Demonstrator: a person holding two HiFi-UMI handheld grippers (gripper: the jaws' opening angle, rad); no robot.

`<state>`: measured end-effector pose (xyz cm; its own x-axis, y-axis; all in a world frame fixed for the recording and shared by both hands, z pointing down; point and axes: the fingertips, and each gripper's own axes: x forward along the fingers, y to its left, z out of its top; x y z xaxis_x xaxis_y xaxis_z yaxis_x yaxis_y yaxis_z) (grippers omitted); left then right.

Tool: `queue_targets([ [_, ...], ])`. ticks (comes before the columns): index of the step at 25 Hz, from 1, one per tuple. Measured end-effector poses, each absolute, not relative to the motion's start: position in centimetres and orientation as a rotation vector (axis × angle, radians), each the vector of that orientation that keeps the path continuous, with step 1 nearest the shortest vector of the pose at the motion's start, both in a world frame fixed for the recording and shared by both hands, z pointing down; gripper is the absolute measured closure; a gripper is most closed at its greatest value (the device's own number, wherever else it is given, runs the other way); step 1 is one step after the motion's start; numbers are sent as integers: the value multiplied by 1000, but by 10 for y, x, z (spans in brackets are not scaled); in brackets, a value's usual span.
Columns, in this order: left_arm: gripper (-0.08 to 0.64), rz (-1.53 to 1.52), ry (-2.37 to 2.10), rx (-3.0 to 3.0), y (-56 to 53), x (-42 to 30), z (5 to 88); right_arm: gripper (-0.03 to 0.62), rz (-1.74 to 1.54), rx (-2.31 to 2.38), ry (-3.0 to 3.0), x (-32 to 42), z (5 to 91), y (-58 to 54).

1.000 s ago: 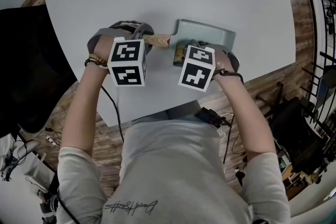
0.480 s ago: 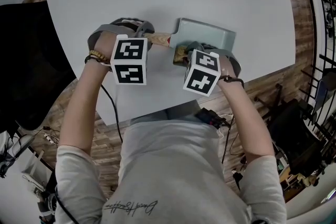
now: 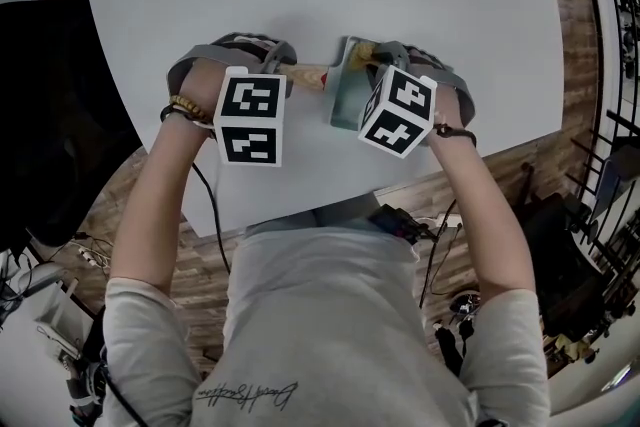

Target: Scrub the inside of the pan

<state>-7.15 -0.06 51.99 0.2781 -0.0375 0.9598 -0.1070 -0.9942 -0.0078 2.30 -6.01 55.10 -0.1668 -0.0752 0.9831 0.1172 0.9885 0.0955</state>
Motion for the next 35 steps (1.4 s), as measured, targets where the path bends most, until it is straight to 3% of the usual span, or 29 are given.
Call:
queue_targets([
  [35,410,1883,-224,2419,-7,-77,525,526,98,-330,-1695,46,549,34],
])
